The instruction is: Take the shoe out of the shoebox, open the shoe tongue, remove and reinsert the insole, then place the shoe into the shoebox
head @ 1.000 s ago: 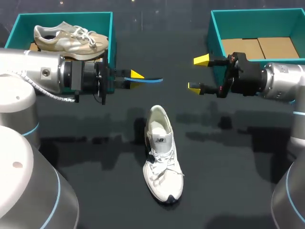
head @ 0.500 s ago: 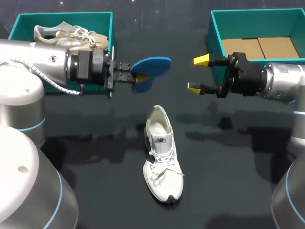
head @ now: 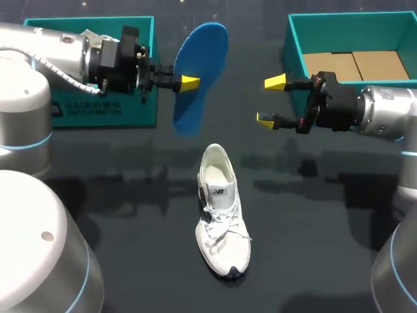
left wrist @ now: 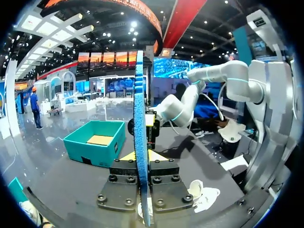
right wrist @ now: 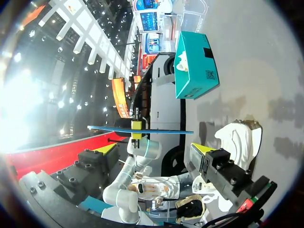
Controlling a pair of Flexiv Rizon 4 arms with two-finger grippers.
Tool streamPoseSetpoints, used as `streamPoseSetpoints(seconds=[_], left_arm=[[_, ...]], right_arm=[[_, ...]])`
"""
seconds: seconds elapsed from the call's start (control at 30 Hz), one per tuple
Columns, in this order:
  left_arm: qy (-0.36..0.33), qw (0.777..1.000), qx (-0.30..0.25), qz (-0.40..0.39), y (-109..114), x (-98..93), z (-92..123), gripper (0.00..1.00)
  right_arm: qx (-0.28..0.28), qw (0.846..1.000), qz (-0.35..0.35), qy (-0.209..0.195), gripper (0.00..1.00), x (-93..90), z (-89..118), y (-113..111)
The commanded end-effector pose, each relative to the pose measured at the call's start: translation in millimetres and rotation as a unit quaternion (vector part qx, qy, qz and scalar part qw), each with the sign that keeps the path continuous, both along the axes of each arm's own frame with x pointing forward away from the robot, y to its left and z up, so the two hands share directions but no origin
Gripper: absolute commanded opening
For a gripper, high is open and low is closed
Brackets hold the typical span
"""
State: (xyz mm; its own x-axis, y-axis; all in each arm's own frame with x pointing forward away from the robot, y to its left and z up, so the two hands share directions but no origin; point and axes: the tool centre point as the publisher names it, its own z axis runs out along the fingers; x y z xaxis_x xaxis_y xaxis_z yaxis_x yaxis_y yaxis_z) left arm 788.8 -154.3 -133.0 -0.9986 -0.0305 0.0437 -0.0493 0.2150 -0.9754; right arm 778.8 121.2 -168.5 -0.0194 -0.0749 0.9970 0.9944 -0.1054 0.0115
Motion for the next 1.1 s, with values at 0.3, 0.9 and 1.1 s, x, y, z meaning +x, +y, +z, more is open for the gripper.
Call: streamPoseSetpoints(seconds=[0.3, 0.9, 1.1], left_arm=[[0.446, 0.89, -0.076, 0.063, -5.9, 6.9, 3.6, 0.0], [0.623, 0.767, -0.057, 0.146, -15.8, 13.7, -12.8, 0.0], [0.661, 0.722, -0.057, 0.196, -19.9, 14.2, -24.0, 0.0]], right_arm=[[-0.001, 1.0, 0.0, 0.0, 1.0, -1.8, 0.1, 0.0], [-0.001, 1.0, 0.0, 0.0, 1.0, -1.8, 0.1, 0.0], [-0.001, 1.0, 0.0, 0.0, 1.0, -1.8, 0.1, 0.0]])
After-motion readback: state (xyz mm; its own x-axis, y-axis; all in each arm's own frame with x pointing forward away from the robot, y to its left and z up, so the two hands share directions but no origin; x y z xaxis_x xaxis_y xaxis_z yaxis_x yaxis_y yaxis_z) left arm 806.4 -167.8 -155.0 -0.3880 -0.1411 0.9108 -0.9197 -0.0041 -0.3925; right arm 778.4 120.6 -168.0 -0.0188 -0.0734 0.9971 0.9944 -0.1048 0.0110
